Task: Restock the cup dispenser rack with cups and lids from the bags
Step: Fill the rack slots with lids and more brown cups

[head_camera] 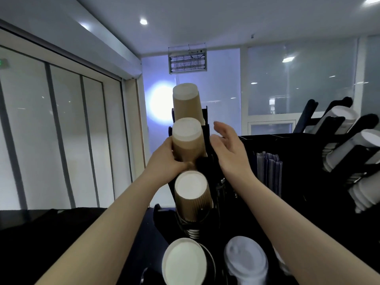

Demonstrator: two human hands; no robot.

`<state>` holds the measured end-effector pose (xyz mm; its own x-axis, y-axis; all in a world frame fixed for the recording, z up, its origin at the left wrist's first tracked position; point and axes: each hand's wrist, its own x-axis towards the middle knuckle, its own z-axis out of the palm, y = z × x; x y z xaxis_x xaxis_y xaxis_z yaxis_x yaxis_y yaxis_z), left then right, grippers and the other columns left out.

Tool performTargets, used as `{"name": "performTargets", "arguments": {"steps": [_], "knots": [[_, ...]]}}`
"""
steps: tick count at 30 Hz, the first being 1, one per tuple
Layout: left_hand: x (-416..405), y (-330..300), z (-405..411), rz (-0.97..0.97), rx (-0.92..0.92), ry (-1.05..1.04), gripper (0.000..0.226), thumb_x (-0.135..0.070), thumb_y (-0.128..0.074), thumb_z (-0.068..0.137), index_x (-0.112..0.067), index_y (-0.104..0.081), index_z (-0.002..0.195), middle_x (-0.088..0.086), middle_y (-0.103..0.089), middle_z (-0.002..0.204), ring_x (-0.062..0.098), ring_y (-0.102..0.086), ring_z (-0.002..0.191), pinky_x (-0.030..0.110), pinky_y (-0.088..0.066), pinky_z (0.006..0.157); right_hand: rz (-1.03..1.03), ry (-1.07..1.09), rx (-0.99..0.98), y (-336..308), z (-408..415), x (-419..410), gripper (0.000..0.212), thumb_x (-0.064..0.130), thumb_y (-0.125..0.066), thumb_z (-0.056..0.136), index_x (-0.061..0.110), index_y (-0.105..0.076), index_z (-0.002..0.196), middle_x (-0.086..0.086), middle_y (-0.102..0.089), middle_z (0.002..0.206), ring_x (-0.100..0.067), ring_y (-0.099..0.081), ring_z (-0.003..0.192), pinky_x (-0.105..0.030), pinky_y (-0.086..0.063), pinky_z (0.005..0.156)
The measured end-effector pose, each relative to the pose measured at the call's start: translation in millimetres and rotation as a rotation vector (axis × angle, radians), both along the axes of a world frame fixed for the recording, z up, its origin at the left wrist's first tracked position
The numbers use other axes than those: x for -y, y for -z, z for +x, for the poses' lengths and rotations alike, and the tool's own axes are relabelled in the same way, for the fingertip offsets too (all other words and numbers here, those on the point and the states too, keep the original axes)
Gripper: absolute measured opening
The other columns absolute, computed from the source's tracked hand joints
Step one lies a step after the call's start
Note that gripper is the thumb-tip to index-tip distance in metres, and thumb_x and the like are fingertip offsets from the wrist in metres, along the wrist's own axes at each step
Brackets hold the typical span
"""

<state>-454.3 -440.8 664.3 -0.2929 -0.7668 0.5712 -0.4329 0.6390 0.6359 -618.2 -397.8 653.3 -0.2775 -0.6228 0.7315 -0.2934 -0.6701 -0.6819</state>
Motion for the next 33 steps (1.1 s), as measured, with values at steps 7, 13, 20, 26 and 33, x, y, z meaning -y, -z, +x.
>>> {"name": "performTargets", "arguments": {"steps": [7, 13, 20, 26, 33], "knots": [[-4, -2, 1, 0.018, 0.13, -0.061, 0.038, -0.022, -0.079, 0.074, -0.015, -0.064, 0.108, -0.002, -0.07, 0.098, 0.016, -0.065, 0.092, 0.023, -0.048, 0.072, 0.056, 0.064, -0.287, -33, 27, -6, 0.058, 0.036, -0.07, 0.083, 0.027, -0.048, 0.136, 0.011, -0.057, 0.125, -0.01, -0.054, 0.113, -0.032, -0.045, 0.1], [-9, 2, 2, 0.021, 0.041, -0.004, 0.059, -0.022, -0.08, 0.073, -0.022, -0.053, 0.126, -0.005, -0.066, 0.107, 0.017, -0.066, 0.094, 0.018, -0.048, 0.07, 0.094, 0.074, -0.234, -33, 28, -7, 0.055, 0.034, -0.071, 0.082, 0.024, -0.051, 0.132, 0.008, -0.058, 0.123, -0.012, -0.055, 0.112, -0.037, -0.048, 0.098], [-29, 4, 17, 0.089, -0.102, 0.037, 0.081, -0.016, -0.07, 0.081, -0.03, -0.027, 0.148, -0.027, -0.049, 0.119, -0.022, -0.051, 0.082, 0.004, -0.04, 0.065, 0.132, 0.05, -0.14, -17, 34, -21, 0.038, 0.032, -0.068, 0.083, 0.024, -0.056, 0.118, 0.016, -0.063, 0.112, 0.002, -0.058, 0.101, -0.026, -0.048, 0.086], [-75, 6, 39, -0.036, -0.257, 0.139, 0.053, -0.018, -0.06, 0.089, -0.052, -0.047, 0.127, -0.052, -0.042, 0.114, -0.024, -0.039, 0.112, 0.007, -0.029, 0.088, 0.103, 0.069, -0.04, -21, 43, -67, 0.011, 0.034, -0.06, 0.088, 0.037, -0.067, 0.096, 0.036, -0.064, 0.09, 0.018, -0.057, 0.088, -0.003, -0.042, 0.073], [-147, 21, 42, -0.003, -0.325, 0.288, 0.049, -0.006, -0.055, 0.092, -0.026, -0.049, 0.136, -0.016, -0.052, 0.136, -0.017, -0.046, 0.116, -0.002, -0.035, 0.09, 0.119, 0.029, -0.018, -3, 60, -143, 0.024, 0.022, -0.057, 0.092, 0.028, -0.069, 0.112, 0.023, -0.07, 0.099, 0.009, -0.062, 0.096, -0.011, -0.047, 0.083]]}}
